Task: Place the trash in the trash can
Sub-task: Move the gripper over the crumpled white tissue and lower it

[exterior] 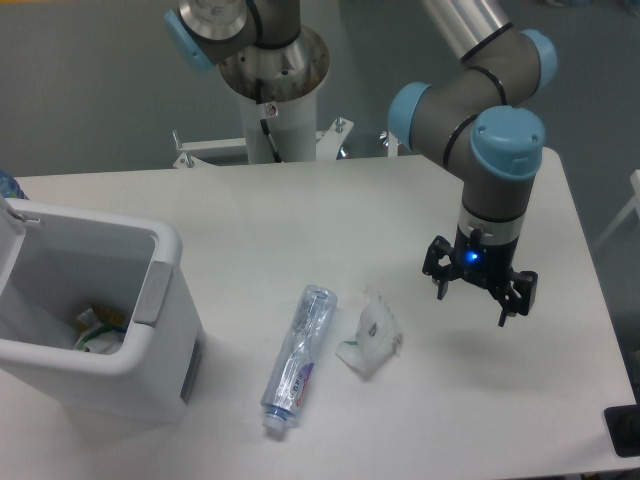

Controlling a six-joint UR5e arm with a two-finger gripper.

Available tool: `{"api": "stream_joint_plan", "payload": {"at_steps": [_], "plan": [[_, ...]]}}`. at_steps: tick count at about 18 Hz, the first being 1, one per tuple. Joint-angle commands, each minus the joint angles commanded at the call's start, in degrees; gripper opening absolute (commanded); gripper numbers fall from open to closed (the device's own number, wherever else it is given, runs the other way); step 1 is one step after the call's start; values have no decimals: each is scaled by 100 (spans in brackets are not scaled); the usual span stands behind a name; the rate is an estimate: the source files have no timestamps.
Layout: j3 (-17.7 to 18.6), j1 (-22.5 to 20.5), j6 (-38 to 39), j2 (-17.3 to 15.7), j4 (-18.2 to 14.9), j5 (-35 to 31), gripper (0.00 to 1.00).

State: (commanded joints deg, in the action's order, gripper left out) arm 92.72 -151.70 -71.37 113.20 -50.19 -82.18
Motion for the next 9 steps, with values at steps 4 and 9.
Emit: {"api": "stream_joint_plan", "payload": {"at_steps": [4,9], "plan": [[53,0,70,-9,-9,9,100],[527,-52,132,17,429,62,100]]}}
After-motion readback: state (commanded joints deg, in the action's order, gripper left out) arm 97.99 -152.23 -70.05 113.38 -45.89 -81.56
